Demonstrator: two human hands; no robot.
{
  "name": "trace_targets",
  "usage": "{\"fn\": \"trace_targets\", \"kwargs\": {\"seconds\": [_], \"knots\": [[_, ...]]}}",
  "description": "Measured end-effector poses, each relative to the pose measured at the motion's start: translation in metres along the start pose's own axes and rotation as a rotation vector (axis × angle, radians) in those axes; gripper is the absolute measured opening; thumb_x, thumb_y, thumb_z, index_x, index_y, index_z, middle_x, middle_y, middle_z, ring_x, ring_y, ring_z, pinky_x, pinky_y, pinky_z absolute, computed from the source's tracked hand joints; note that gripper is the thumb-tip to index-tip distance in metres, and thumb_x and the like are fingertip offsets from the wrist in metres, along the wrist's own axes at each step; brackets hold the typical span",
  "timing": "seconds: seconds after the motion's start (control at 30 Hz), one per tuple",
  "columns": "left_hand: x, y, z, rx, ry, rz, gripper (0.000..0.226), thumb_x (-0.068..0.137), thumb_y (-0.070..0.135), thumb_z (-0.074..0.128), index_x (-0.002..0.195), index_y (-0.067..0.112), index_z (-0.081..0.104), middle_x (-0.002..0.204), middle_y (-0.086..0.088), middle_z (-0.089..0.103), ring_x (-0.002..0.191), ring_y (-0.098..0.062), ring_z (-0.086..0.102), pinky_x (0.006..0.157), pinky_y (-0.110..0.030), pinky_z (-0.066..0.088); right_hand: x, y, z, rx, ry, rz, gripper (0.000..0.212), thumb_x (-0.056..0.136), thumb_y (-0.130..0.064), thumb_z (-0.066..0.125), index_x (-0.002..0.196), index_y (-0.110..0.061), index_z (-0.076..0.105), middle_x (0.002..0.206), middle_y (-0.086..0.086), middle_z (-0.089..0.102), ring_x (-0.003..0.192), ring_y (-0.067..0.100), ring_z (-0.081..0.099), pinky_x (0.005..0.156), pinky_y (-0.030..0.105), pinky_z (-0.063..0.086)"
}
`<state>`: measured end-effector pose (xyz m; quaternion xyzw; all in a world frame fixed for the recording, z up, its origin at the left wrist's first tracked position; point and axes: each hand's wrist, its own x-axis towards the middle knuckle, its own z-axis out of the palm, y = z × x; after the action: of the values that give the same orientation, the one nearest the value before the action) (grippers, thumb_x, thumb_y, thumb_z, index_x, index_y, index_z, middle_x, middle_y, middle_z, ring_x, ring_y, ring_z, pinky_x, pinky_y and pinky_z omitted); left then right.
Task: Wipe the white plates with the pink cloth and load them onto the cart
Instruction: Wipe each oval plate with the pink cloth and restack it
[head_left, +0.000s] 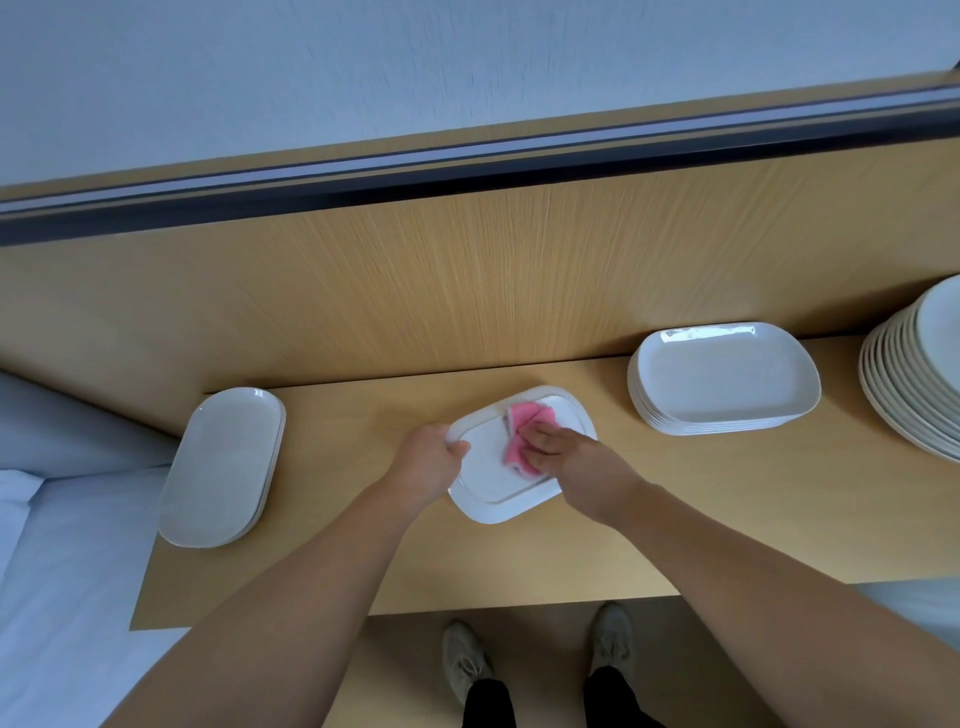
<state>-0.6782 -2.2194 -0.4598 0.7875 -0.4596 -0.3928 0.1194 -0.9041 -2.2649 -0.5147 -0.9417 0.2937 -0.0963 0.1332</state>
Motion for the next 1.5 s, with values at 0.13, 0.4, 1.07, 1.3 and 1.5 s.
{"fn": "trace_targets", "kwargs": {"seconds": [0.13, 0.4, 1.07, 1.3, 1.5], "knots": [[-0.003, 0.001, 0.006, -0.042, 0.006, -0.021, 0.021, 0.097, 0.024, 0.051, 0.107, 0.011, 0.064, 0.091, 0.0, 0.063, 0.077, -0.016, 0.057, 0.056, -0.023, 0.04, -0.001, 0.019, -0.022, -0.003, -0.11, 0.187, 0.059, 0.081, 0.007, 0.053, 0.135, -0.017, 0.056, 0.149, 0.001, 0.044, 0.133, 0.023, 0.047, 0.094, 0.03, 0.047], [-0.012, 0.011, -0.019, -0.241, 0.014, -0.016, 0.018, 0.094, 0.027, 0.055, 0.104, 0.015, 0.063, 0.095, -0.003, 0.066, 0.085, -0.018, 0.062, 0.068, -0.03, 0.048, -0.016, 0.039, -0.037, -0.039, 0.025, 0.226, 0.048, 0.065, 0.017, 0.064, 0.107, -0.007, 0.07, 0.116, 0.009, 0.065, 0.096, 0.033, 0.067, 0.062, 0.037, 0.056], [-0.129, -0.039, -0.104, -0.104, 0.441, 0.079, 0.011, 0.09, 0.029, 0.063, 0.081, 0.035, 0.059, 0.071, 0.006, 0.062, 0.067, -0.012, 0.057, 0.059, -0.025, 0.042, 0.087, -0.046, -0.096, 0.19, 0.326, -0.167, 0.046, 0.071, 0.013, 0.074, 0.114, -0.005, 0.071, 0.124, 0.012, 0.066, 0.111, 0.029, 0.065, 0.088, 0.046, 0.055], [-0.149, -0.093, -0.114, 0.078, 0.615, -0.018, 0.016, 0.096, 0.027, 0.054, 0.095, 0.019, 0.068, 0.075, 0.007, 0.065, 0.072, -0.01, 0.057, 0.063, -0.023, 0.041, 0.121, -0.089, -0.082, 0.208, 0.275, -0.243, 0.044, 0.077, 0.008, 0.073, 0.117, -0.008, 0.07, 0.127, 0.009, 0.065, 0.115, 0.026, 0.063, 0.091, 0.043, 0.054], [-0.136, -0.141, -0.119, 0.197, 0.654, -0.088, 0.027, 0.099, 0.027, 0.05, 0.116, 0.021, 0.07, 0.11, 0.001, 0.072, 0.103, -0.024, 0.063, 0.081, -0.032, 0.046, 0.141, -0.117, -0.069, 0.143, 0.3, -0.295, 0.045, 0.07, 0.01, 0.078, 0.111, -0.007, 0.072, 0.12, 0.009, 0.068, 0.108, 0.024, 0.066, 0.092, 0.027, 0.047]]}}
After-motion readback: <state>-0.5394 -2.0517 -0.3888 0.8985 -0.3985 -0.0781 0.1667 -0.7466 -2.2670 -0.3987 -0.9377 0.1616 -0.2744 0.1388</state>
